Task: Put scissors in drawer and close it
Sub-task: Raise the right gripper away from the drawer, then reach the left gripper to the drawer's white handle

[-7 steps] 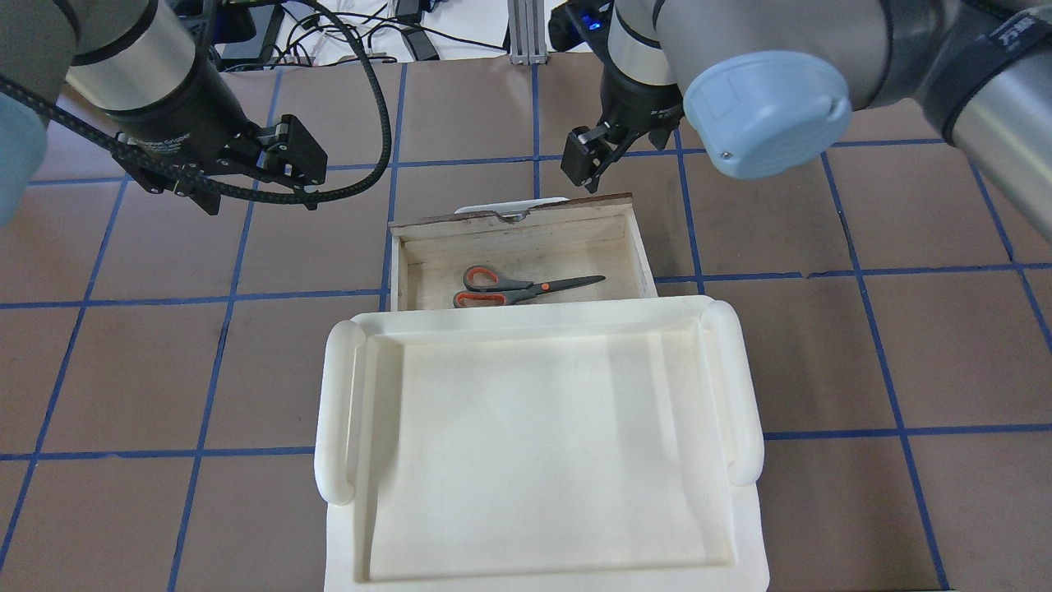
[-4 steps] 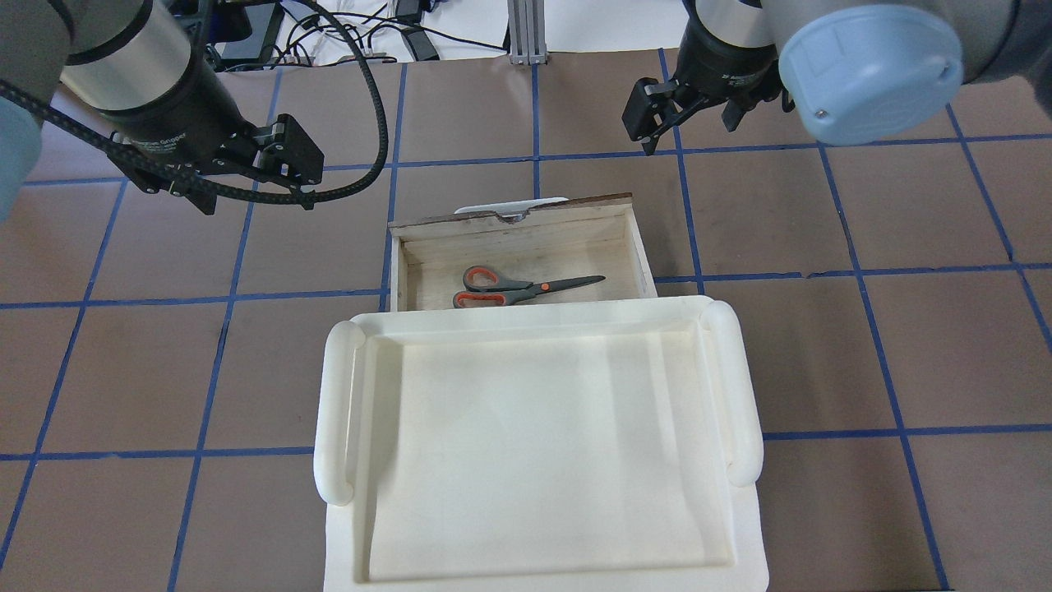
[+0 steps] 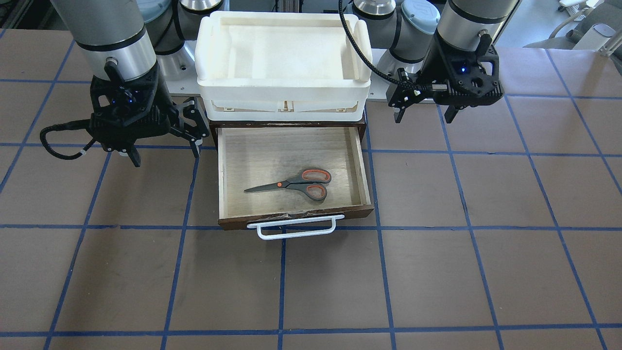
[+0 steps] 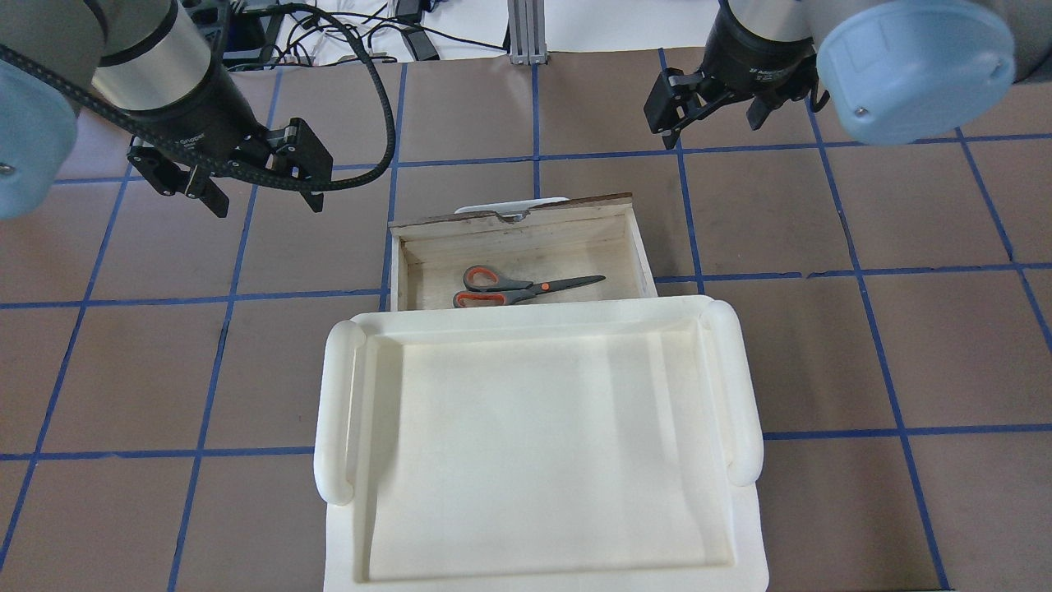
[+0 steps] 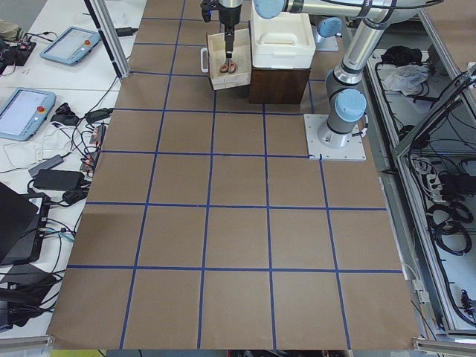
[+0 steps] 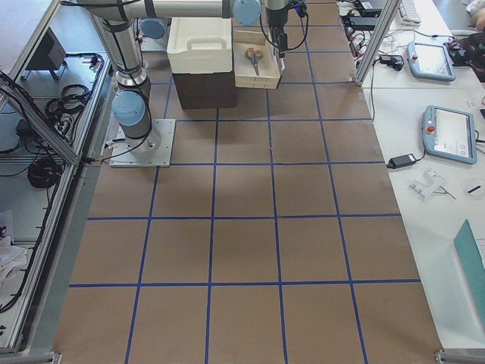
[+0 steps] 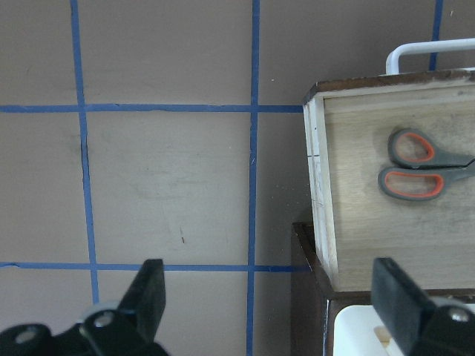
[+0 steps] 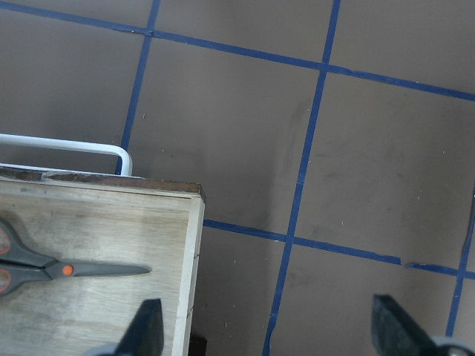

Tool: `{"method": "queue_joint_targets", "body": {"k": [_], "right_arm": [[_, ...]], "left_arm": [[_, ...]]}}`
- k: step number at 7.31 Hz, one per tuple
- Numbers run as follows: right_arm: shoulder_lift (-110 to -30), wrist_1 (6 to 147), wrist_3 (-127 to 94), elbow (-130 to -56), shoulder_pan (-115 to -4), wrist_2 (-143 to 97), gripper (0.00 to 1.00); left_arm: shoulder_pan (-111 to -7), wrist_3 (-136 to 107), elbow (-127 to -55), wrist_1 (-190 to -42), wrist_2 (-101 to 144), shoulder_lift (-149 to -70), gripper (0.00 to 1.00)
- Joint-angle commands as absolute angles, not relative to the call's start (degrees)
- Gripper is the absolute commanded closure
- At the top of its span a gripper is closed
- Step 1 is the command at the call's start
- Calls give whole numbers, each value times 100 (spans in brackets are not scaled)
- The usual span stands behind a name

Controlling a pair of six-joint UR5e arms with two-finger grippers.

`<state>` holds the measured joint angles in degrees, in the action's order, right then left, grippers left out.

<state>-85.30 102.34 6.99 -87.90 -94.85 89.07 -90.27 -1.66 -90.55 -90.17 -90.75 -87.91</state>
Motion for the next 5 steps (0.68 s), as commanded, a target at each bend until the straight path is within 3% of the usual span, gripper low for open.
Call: {"method": "queue_joint_targets", "body": {"k": [1,5], "right_arm": [[-8674,10126,712,-8938,-9300,8912,0],[-8850,9820,677,-8938,-8842,8833,0]], "left_arm": [[-9062,-211,-8991,-9052,-9079,-8859,0],[-9621,-700,-9105,-8582,-9044,-9507,0]]}}
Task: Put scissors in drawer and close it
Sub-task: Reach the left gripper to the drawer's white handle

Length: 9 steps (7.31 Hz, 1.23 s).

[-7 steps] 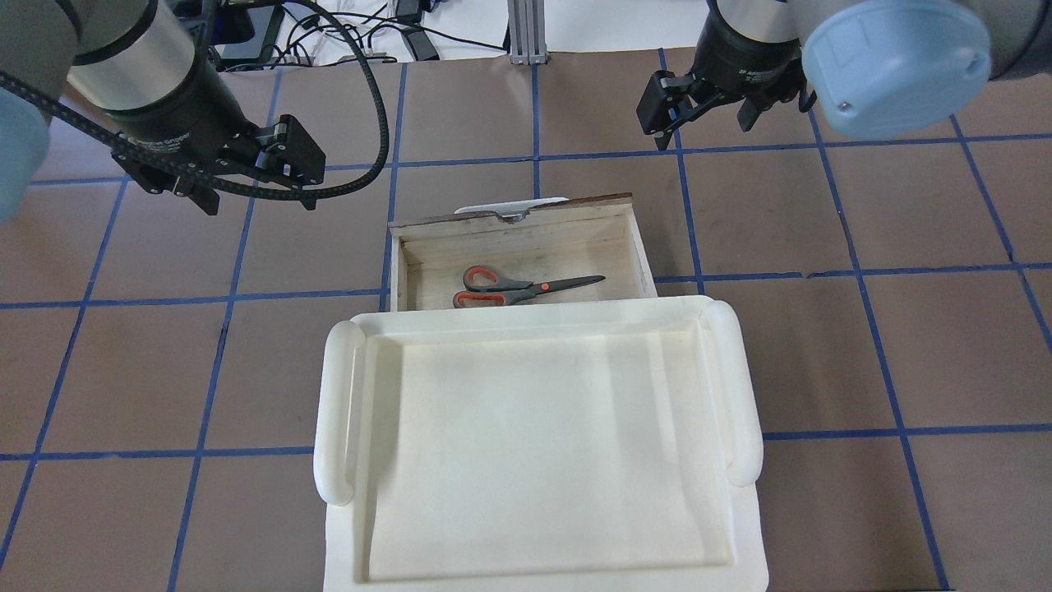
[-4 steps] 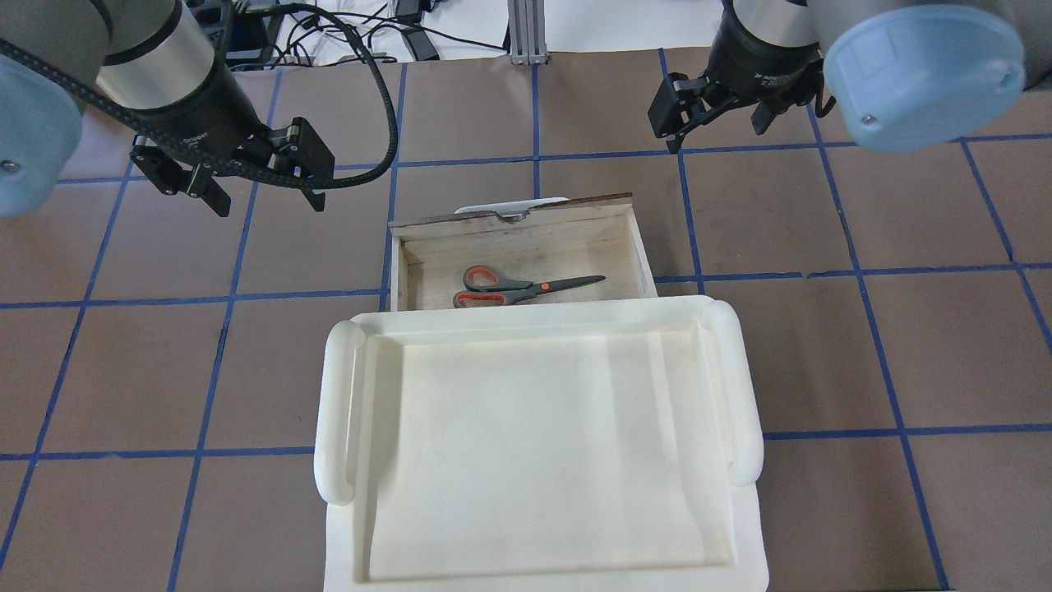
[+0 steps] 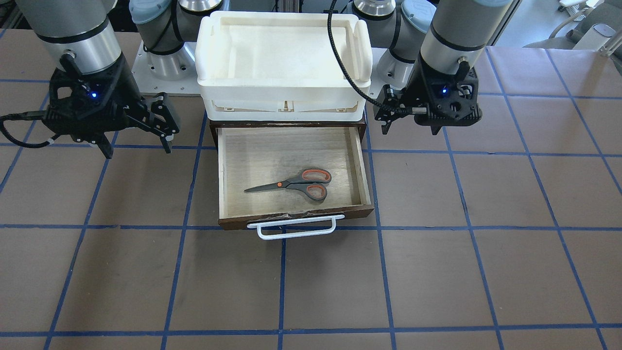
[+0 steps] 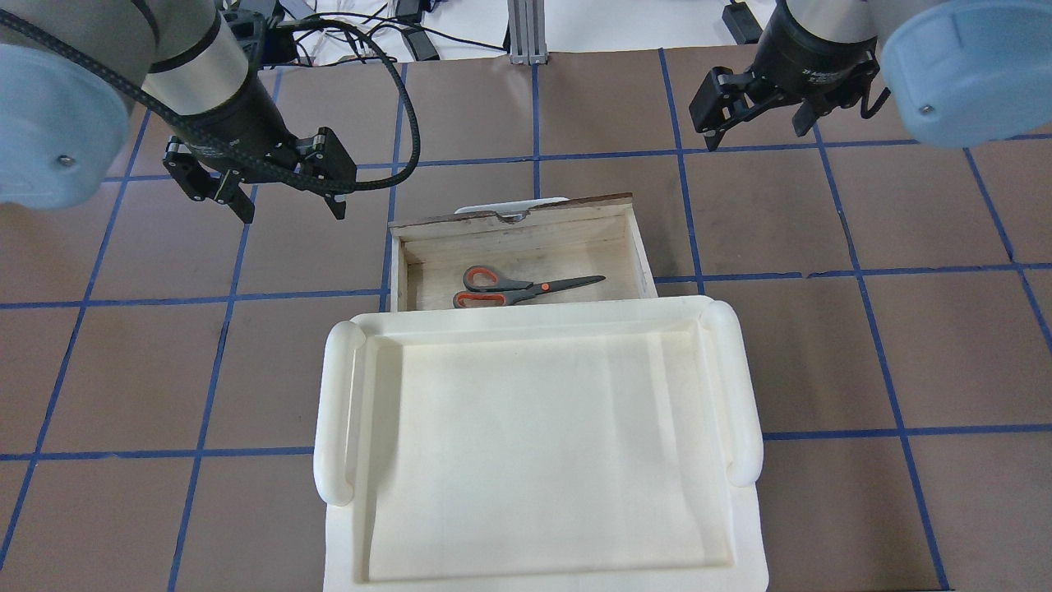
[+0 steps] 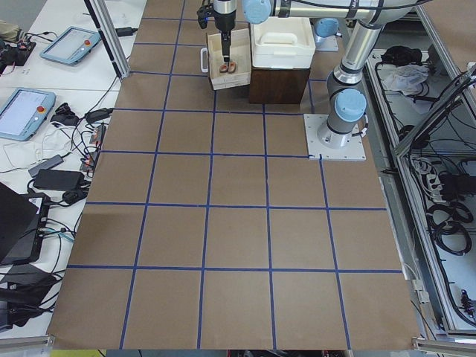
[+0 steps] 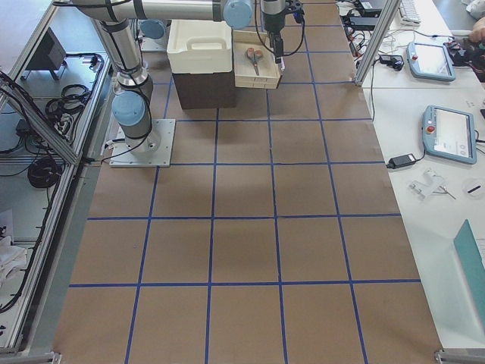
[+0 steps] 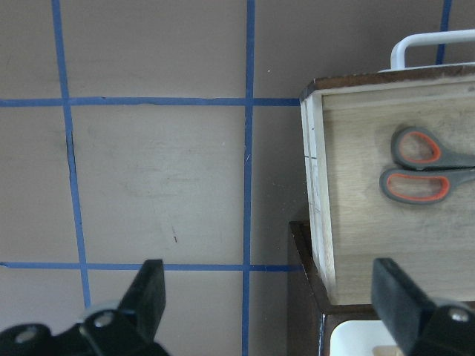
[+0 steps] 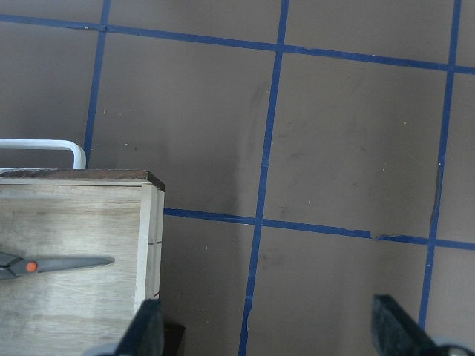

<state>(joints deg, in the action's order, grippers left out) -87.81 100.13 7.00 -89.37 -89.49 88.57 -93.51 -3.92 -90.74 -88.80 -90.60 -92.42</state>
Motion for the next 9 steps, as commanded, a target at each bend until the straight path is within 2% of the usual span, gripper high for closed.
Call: {"method": "queue_joint_targets", "body": {"k": [1,4,7,9], "right_arm": [[-8877,9765,477,-8947,-8851,8824,0],[-8974,9590,167,-9009,-8868,8808,0],[-8974,9458,132,-9018,-8824,8815,0],[-8982,9265,114,-9018,-8833,8850,0]], "left_arm": [[-9807,-1512,-9140,-8030,-8957,-9788,0],[-10570,-2396,-9071,-6939,-8921,-10588,0],[-11029,-2960,-8711,-6917,-8921,-11126,0],[-11109,-2909,-8692,-6961,-8912,-11206,0]]}}
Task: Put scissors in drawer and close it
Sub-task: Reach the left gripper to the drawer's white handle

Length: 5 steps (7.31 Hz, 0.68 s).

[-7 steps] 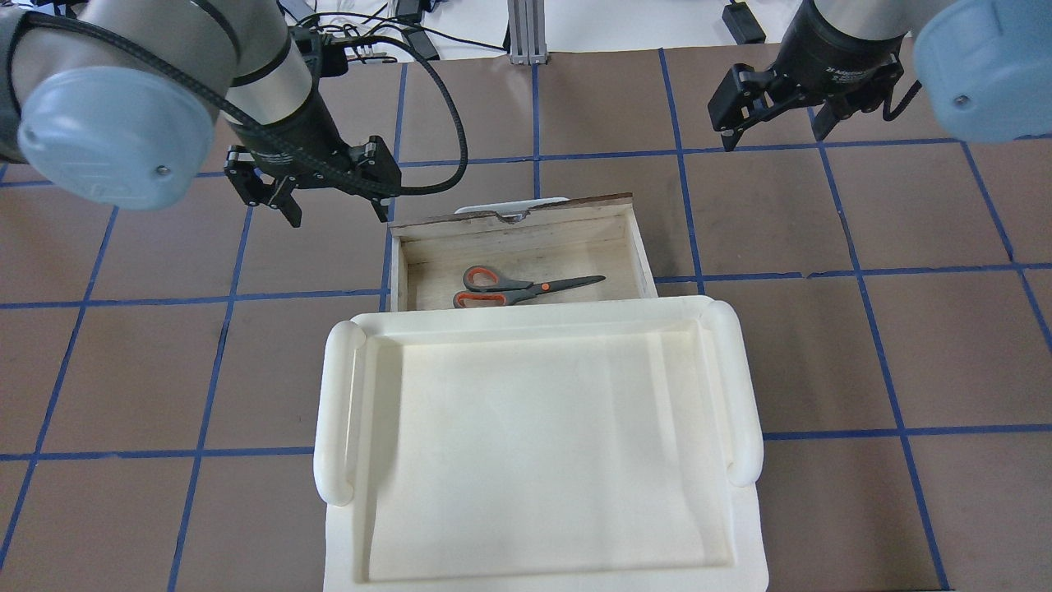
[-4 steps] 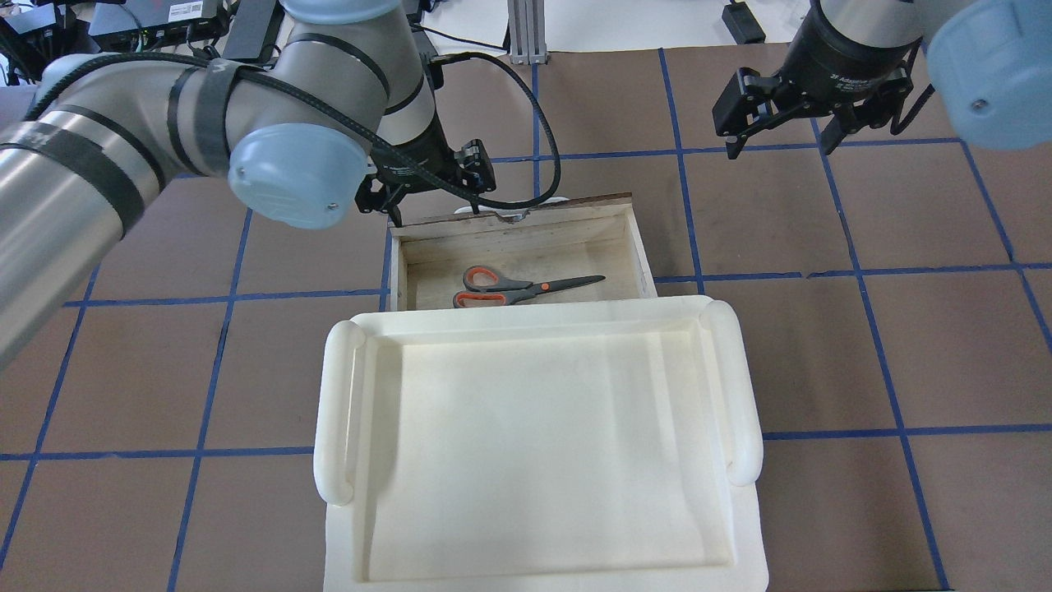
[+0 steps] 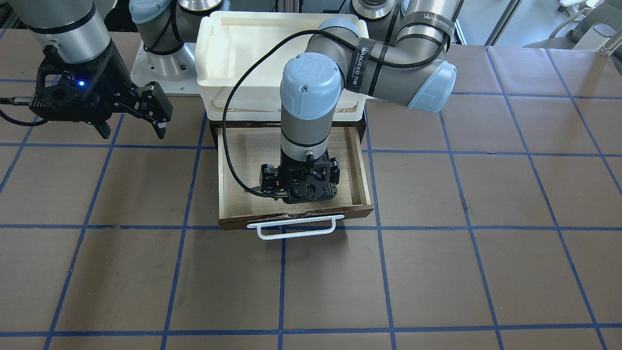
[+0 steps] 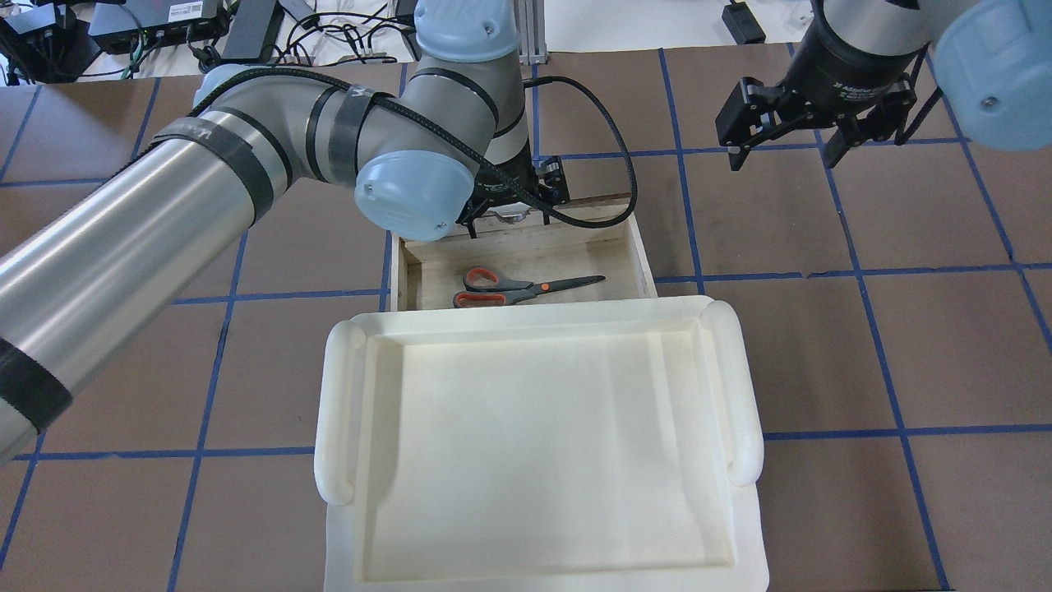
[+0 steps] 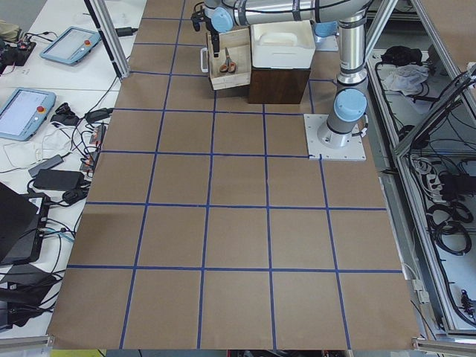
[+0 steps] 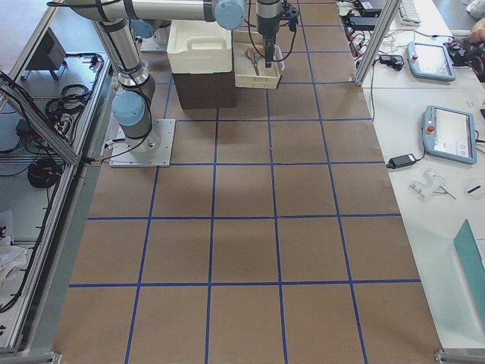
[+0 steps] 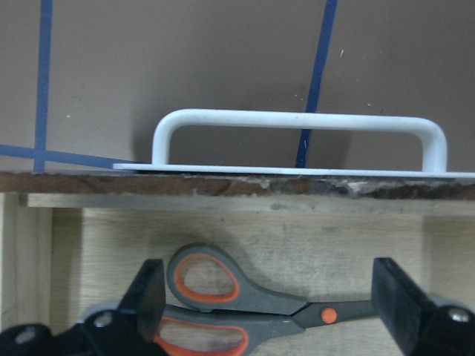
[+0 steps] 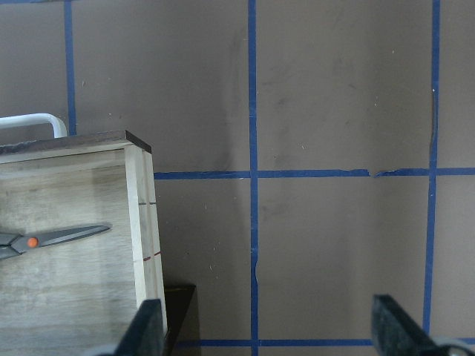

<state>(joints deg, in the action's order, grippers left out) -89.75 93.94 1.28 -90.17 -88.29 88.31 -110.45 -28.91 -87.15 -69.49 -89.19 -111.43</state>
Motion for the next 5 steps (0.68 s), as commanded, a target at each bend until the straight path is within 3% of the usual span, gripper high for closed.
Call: {"method": "queue_joint_targets", "body": {"k": [1,5], "right_arm": [[-9043,9246,53,-9018,-8868,8894,0],[-9149,9124,-70,-9061,-8886,8912,0]], "left_arm": [[-11144,-2953,-8684,-6944,-8747,-11241,0],[-11189,-2875,-8623,-6908,-8815,-11268,0]]}}
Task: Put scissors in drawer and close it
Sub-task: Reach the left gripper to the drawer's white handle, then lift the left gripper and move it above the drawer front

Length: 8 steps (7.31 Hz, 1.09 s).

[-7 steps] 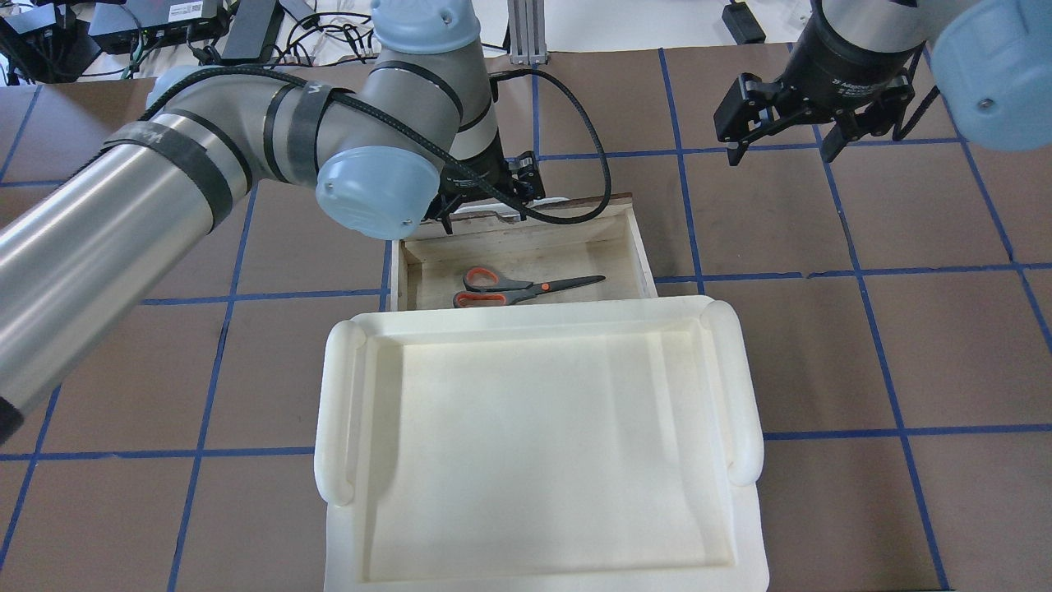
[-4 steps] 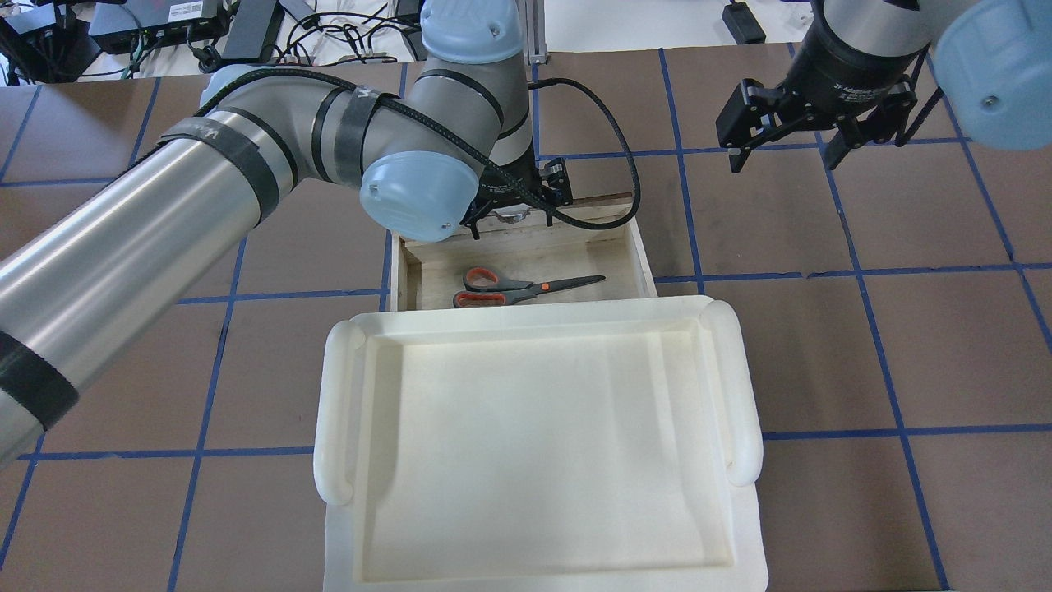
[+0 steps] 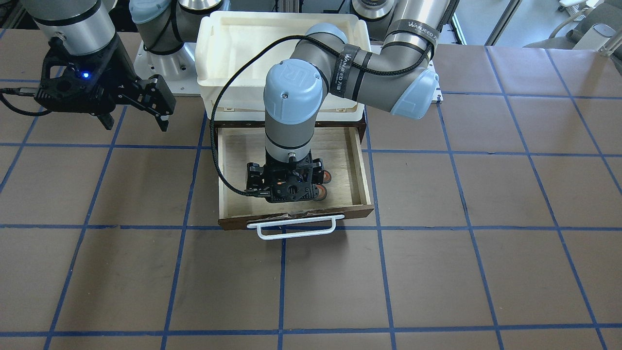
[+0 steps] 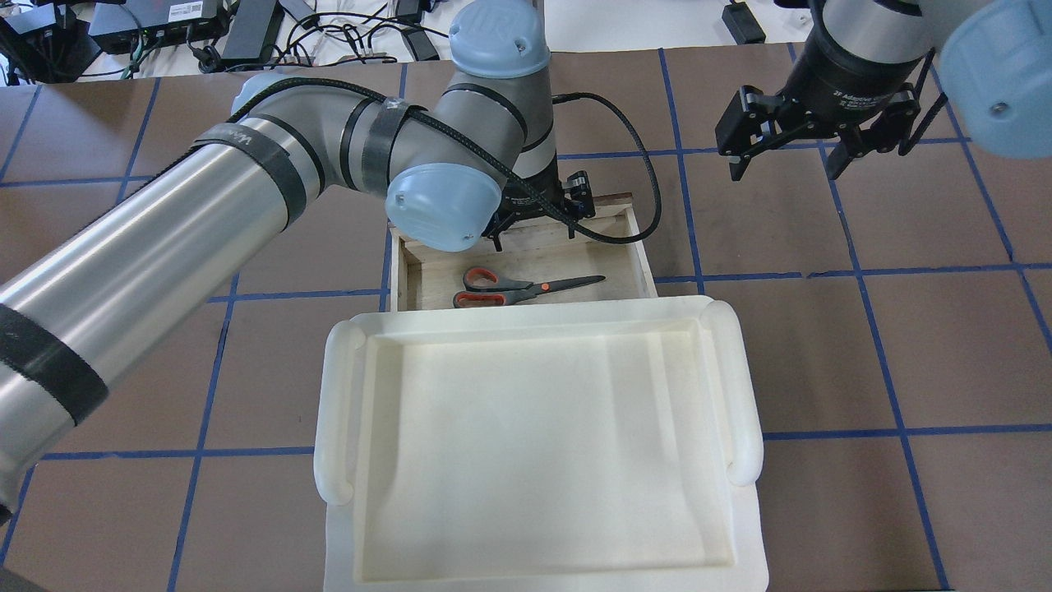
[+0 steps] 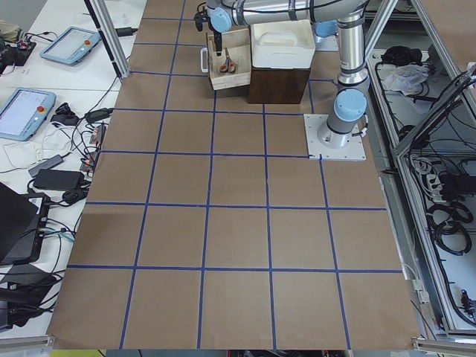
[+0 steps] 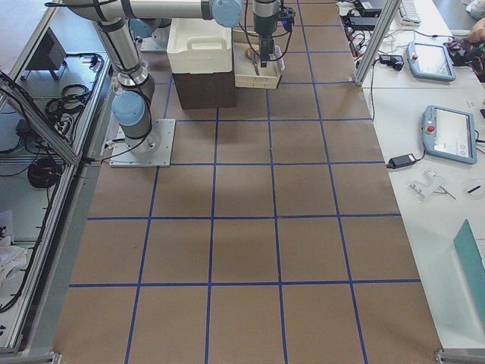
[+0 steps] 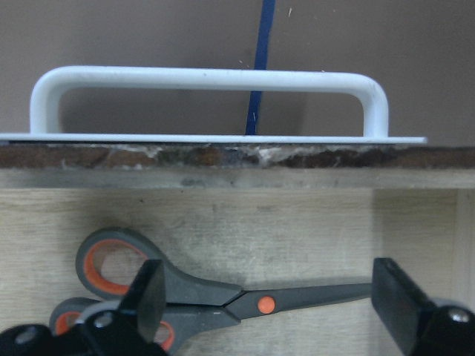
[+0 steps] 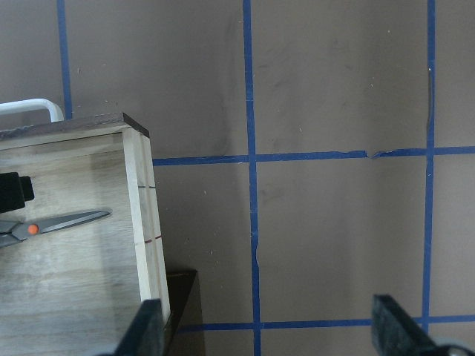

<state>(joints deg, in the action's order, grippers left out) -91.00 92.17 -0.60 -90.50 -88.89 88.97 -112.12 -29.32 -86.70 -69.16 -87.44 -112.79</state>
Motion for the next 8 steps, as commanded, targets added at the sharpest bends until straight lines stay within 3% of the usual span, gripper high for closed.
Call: {"method": "queue_joint_targets", "body": {"k": [1,3,8], "right_arm": [[-9149,9106,-70,-9062,-8894,8921,0],[-9149,9105,-70,-9062,-8886,8921,0],[-9237,8912,-70,-9062,-8886,8930,0]], "left_arm": [[-11171,-2822,-8352,-6908,-8876,-11320,0],[-11171,-2804,-7850,-6856,-9560,-11653,0],[-10837,-2743,-7691,-6470,-9210,-12251,0]]}}
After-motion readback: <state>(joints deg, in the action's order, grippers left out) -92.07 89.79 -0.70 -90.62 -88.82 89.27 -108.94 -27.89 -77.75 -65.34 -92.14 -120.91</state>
